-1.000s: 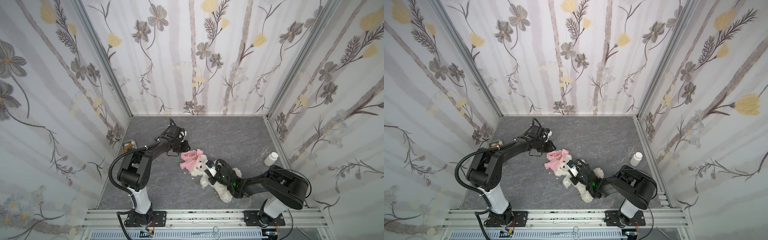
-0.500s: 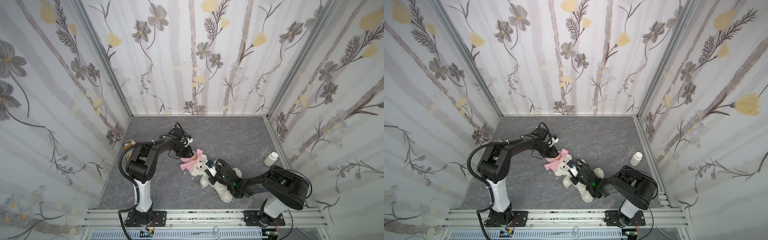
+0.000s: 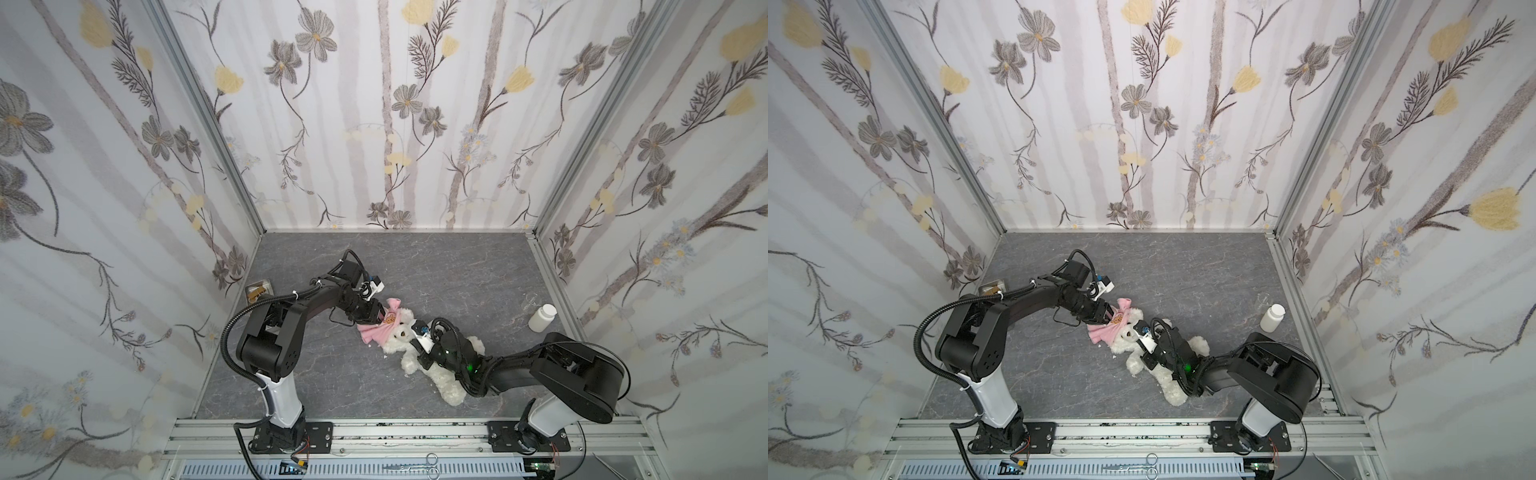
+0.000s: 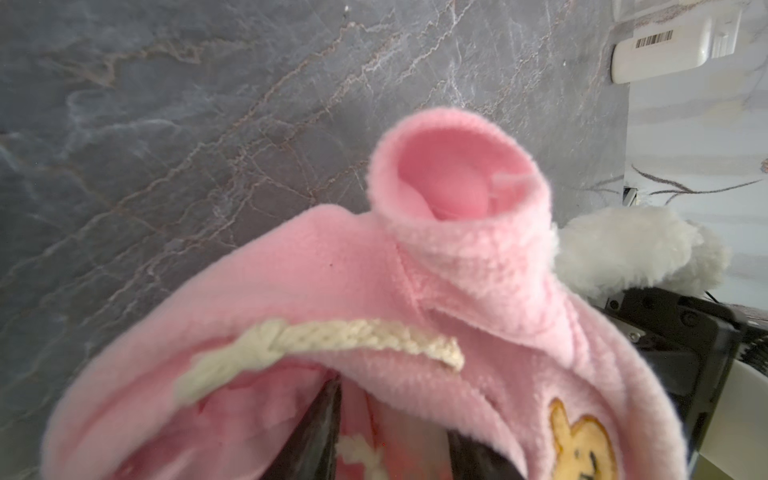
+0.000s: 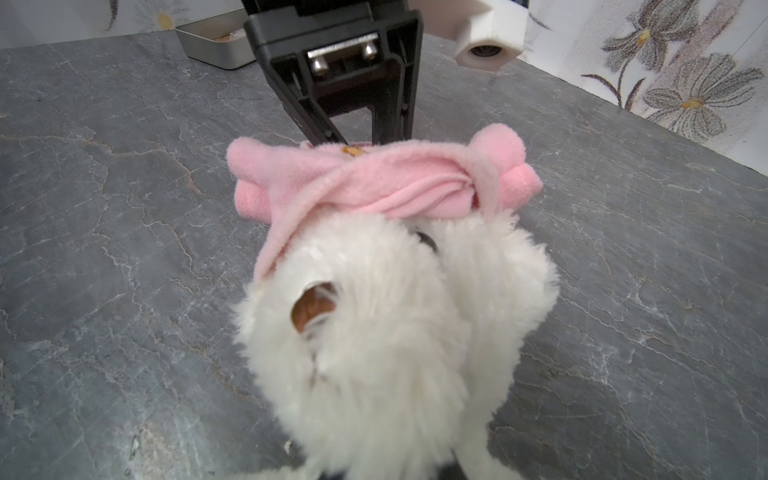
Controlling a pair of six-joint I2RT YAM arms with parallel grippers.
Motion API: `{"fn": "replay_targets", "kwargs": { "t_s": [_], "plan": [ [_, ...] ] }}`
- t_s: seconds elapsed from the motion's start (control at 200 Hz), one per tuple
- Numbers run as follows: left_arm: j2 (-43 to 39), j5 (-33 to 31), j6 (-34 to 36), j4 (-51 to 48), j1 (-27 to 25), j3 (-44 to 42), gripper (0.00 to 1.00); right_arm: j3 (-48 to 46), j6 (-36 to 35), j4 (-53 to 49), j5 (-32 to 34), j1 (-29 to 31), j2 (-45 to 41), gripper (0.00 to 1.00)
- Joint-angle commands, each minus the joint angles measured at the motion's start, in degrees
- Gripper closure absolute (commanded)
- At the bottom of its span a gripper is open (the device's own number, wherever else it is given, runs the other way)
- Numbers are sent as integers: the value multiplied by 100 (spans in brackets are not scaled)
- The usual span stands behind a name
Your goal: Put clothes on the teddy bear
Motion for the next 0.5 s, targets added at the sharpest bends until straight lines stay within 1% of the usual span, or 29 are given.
{"fn": "replay_targets", "kwargs": {
  "t_s": [0.0, 0.095, 0.21, 0.295, 0.35, 0.495],
  "plan": [
    [-100, 418, 117, 96, -11, -101, 54, -23, -95, -299, 12, -29, -17, 100],
    [-144, 573, 117, 139, -11, -155, 52, -67, -121, -210, -1, -33, -44, 100],
    [-395, 814, 97, 295, -10, -294, 48, -146, -199, -58, -63, -47, -137, 100],
    [-487, 812, 44, 386, -43, -390, 47, -169, -274, 52, -148, -56, -194, 100],
    [-490, 916, 4, 454, -80, -461, 46, -174, -295, 151, -215, -71, -216, 100],
    [-448, 633, -93, 601, -142, -597, 44, -208, -305, 486, -463, -94, -290, 100]
  ]
}}
